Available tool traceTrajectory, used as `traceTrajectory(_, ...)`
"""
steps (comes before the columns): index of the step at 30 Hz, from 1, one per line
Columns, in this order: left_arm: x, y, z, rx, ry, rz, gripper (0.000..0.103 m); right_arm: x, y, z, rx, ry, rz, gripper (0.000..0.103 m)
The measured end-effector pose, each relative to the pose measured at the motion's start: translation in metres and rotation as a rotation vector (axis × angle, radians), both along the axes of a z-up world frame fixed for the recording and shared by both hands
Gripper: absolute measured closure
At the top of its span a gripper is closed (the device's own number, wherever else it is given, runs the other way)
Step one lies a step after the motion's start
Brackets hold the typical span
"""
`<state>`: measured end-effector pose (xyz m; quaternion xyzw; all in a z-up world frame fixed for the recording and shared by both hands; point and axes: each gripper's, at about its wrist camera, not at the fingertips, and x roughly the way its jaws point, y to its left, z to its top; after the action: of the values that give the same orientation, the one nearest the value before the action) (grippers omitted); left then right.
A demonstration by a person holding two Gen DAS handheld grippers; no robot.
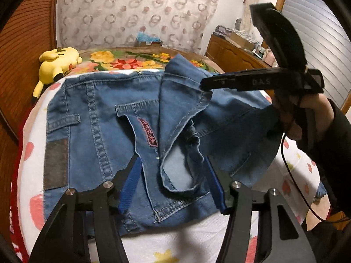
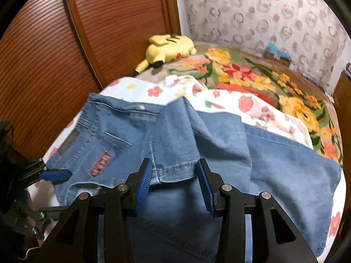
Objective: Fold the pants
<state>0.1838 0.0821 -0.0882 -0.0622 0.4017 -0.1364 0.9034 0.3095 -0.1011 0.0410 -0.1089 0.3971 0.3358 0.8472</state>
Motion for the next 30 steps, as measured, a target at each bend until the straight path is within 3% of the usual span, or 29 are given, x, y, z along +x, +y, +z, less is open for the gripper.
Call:
traceTrajectory(3, 0.0, -0.002, -0.001, 0.001, 0.002, -0.004, 0.051, 0.008, 0.004, -0.002, -0.008, 0.021, -0.003, 0.059)
traceTrajectory(5, -0.002, -0.003, 0.0, 0.01, -0.005, -0.003, 0.07, 0.008, 0.006, 0.0, 0.008, 0.027, 0.015, 0.06)
traceTrajectory(8, -0.004, -0.002, 0.003, 0.015, -0.017, -0.01, 0.085, 0.005, 0.011, 0.006, 0.028, 0.005, 0.058, 0.092)
traceTrajectory(11, -0.008, -0.001, 0.007, 0.026, -0.032, -0.005, 0.095, -0.004, 0.014, 0.021, 0.05, -0.037, 0.096, 0.1)
traceTrajectory(17, -0.015, 0.006, 0.015, 0.019, -0.063, 0.02, 0.095, -0.023, 0.022, 0.05, 0.072, -0.13, 0.133, 0.103)
traceTrajectory(22, -0.016, 0.006, 0.018, 0.03, -0.066, 0.019, 0.095, -0.027, 0.022, 0.047, 0.052, -0.149, 0.11, 0.103)
traceTrajectory(23, -0.015, 0.006, 0.018, 0.032, -0.061, 0.022, 0.093, -0.026, 0.022, 0.044, 0.049, -0.142, 0.104, 0.099)
traceTrajectory(24, -0.014, 0.005, 0.018, 0.032, -0.053, 0.023, 0.089, -0.024, 0.021, 0.04, 0.048, -0.128, 0.1, 0.089)
traceTrajectory(27, -0.007, 0.004, 0.015, 0.024, -0.044, 0.016, 0.067, -0.012, 0.021, 0.032, 0.014, -0.113, 0.069, 0.059)
traceTrajectory(28, -0.004, 0.002, 0.014, 0.017, -0.039, 0.006, 0.057, -0.009, 0.023, 0.03, 0.015, -0.094, 0.073, 0.058)
traceTrajectory(30, -0.001, -0.002, 0.014, 0.003, -0.036, -0.008, 0.057, 0.002, 0.028, 0.022, -0.003, -0.05, 0.07, 0.057)
